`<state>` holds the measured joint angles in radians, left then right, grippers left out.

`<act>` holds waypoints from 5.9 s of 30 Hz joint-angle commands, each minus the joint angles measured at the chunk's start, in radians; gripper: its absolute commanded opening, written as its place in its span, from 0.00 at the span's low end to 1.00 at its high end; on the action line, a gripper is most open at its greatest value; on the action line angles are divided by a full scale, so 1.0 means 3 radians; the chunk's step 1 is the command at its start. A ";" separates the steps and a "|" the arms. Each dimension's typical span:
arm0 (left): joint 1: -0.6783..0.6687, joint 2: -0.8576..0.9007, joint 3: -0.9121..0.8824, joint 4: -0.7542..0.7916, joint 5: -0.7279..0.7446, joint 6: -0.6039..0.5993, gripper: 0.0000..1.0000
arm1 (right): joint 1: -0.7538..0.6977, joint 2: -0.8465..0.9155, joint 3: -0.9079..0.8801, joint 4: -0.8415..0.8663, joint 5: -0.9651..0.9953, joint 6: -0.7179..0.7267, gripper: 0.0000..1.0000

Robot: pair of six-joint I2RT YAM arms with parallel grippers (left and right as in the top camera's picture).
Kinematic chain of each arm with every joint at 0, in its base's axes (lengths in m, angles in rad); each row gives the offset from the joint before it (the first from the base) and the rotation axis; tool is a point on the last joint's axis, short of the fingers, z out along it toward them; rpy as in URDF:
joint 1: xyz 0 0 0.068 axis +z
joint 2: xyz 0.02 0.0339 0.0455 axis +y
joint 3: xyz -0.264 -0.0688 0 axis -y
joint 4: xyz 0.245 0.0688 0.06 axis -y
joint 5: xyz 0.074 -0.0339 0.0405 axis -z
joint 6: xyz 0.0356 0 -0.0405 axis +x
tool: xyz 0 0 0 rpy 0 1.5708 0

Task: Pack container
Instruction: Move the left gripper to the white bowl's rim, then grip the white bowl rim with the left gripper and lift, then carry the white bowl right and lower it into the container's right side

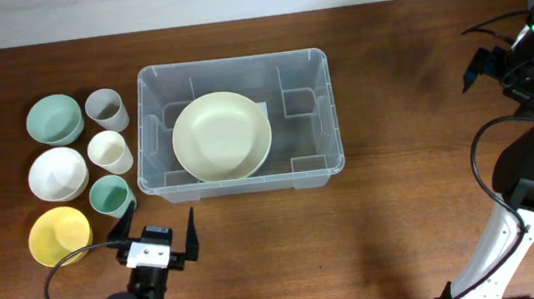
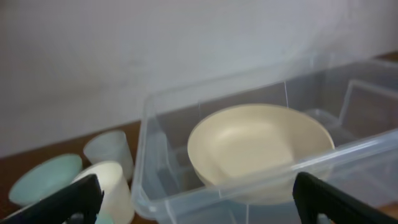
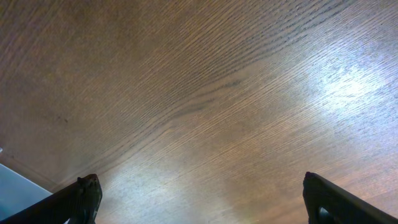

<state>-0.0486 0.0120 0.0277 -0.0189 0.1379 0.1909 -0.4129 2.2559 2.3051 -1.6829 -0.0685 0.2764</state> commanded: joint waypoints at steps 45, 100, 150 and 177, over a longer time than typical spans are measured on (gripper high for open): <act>0.1503 0.6097 0.6128 -0.3360 -0.0711 -0.1283 1.00 | -0.0022 -0.0137 -0.0017 0.0011 0.0005 -0.0022 0.99; 0.2394 0.7633 0.6140 -0.3777 -0.0685 -0.1258 0.01 | -0.0022 -0.0137 -0.0017 0.0011 0.0006 -0.0022 0.99; -0.1130 0.7154 0.7298 -0.2907 0.0341 -0.1367 0.01 | -0.0022 -0.0137 -0.0017 0.0011 0.0005 -0.0022 0.99; -0.1175 0.7804 0.7296 -0.3201 0.0099 -0.1329 0.12 | -0.0022 -0.0137 -0.0017 0.0011 0.0006 -0.0022 0.99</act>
<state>-0.4068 2.3493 2.2162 -0.9775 0.1787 -0.2131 -0.4129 2.2543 2.3035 -1.6794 -0.0711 0.2760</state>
